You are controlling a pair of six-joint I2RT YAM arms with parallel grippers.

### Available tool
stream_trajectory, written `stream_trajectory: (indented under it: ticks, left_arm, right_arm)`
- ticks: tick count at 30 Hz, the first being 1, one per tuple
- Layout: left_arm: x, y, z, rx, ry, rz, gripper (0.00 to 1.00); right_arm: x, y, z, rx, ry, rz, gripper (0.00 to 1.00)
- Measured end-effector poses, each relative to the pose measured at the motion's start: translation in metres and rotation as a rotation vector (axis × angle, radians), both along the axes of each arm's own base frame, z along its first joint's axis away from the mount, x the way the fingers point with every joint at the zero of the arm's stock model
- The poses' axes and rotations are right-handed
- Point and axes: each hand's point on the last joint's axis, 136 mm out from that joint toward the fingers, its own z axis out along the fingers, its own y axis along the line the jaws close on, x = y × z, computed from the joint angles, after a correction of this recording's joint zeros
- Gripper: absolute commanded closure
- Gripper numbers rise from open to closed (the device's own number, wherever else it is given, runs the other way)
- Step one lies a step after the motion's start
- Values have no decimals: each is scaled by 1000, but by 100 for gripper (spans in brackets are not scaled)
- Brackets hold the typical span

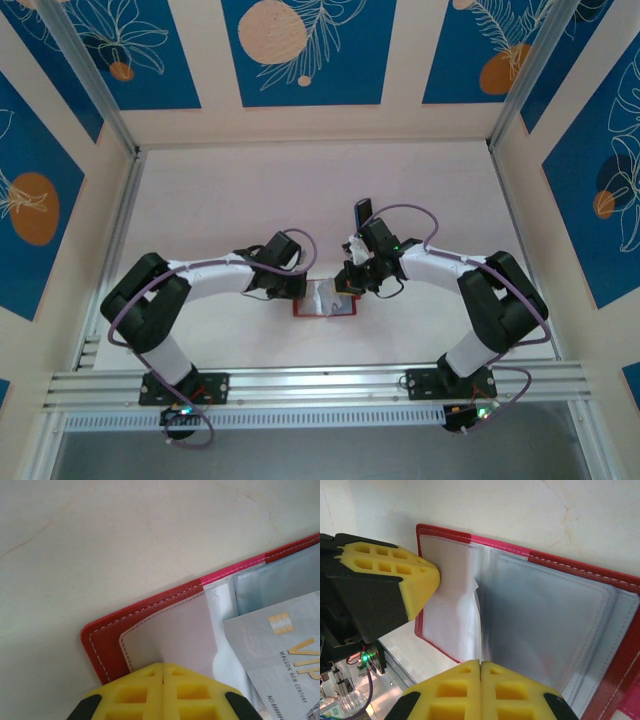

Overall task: Put the credit cards into the card holder
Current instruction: Insert the credit card into the card slot.

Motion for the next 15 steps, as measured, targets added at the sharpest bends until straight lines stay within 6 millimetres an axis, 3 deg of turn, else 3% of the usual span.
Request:
stream_trajectory:
  ticks: [15]
  left_arm:
    - [0,0,0,-5,0,6,95]
  right_arm:
    - [-3,-3,-13,-21,46,-2,100]
